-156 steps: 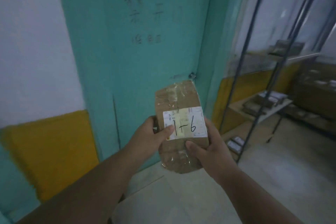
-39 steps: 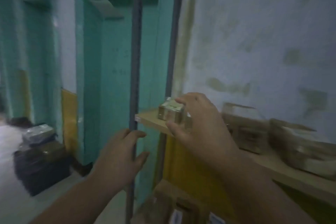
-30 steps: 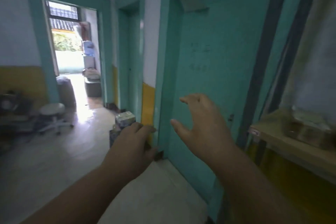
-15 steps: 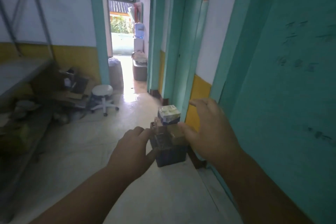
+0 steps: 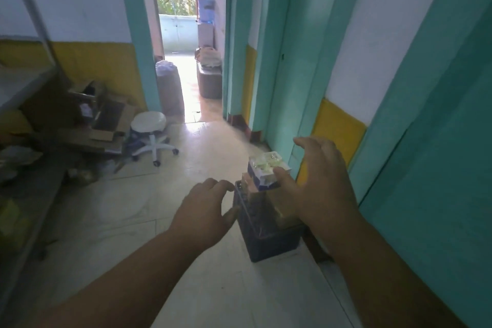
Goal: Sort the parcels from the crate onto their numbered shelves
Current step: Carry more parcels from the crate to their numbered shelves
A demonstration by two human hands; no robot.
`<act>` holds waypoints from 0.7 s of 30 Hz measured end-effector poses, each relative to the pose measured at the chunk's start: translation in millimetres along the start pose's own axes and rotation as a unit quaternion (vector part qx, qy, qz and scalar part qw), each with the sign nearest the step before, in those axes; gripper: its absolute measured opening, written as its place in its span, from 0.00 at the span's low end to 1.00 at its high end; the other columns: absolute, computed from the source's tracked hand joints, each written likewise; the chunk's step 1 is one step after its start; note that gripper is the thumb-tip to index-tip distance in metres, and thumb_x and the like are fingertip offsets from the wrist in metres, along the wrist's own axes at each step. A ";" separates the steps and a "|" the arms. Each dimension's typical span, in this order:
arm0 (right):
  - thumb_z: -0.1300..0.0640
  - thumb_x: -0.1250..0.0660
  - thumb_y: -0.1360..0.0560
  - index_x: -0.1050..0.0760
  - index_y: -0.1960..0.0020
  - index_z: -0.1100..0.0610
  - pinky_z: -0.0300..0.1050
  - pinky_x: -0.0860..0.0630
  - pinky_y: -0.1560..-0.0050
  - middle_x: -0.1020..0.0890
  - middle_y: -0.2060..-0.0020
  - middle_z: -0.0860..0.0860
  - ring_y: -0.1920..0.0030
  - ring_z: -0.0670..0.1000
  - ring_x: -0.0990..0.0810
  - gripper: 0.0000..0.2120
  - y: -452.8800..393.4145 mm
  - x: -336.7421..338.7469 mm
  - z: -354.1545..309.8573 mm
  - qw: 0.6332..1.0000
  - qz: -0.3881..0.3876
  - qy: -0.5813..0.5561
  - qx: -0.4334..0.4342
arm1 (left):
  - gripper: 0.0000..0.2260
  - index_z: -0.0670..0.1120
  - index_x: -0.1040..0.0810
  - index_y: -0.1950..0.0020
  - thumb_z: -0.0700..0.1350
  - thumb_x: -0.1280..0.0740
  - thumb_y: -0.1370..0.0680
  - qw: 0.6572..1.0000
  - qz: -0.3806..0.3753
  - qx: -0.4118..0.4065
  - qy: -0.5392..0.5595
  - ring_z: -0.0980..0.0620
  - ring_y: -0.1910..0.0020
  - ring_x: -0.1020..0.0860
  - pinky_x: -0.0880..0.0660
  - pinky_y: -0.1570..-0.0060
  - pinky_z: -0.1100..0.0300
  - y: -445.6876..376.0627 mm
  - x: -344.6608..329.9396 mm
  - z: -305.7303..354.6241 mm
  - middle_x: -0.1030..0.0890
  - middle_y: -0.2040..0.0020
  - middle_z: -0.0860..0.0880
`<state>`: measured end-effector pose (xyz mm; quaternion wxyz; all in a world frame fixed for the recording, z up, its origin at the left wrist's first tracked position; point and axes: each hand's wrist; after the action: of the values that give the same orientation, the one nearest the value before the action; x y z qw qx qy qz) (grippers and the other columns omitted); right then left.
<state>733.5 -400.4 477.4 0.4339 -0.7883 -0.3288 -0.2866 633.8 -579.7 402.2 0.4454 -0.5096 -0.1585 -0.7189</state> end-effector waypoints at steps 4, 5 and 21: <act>0.45 0.28 0.26 0.29 0.30 0.53 0.54 0.29 0.34 0.28 0.32 0.53 0.32 0.54 0.30 0.27 -57.6 -19.2 20.4 0.998 0.030 0.017 -0.045 | 0.19 0.56 0.27 0.33 0.57 0.33 0.23 0.997 -0.059 -0.043 0.006 0.54 0.43 0.26 0.27 0.44 0.61 -95.0 -19.3 -13.1 0.23 0.40 0.54; 0.45 0.28 0.26 0.29 0.30 0.53 0.53 0.29 0.33 0.28 0.32 0.53 0.32 0.54 0.30 0.28 -71.7 -27.0 28.9 0.998 0.036 0.023 -0.055 | 0.18 0.56 0.27 0.34 0.57 0.33 0.23 0.996 -0.071 -0.053 0.008 0.54 0.44 0.26 0.27 0.45 0.61 -120.2 -27.3 -16.2 0.23 0.41 0.54; 0.45 0.28 0.25 0.29 0.30 0.55 0.44 0.35 0.37 0.26 0.33 0.55 0.32 0.55 0.29 0.28 -367.2 -198.6 177.7 0.988 -0.011 0.067 -0.136 | 0.19 0.56 0.27 0.32 0.57 0.34 0.22 0.985 -0.154 -0.074 0.011 0.55 0.43 0.27 0.27 0.44 0.61 -477.4 -131.8 -85.9 0.24 0.39 0.56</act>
<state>358.3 -149.4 431.5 0.3412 -0.8152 -0.2653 -0.3856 211.2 -311.1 357.9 0.2923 -0.5030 -0.1766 -0.7939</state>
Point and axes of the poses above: each hand's wrist, its own y-axis away from the middle knuckle, its own x-axis out of the back of the hand, z = x × y
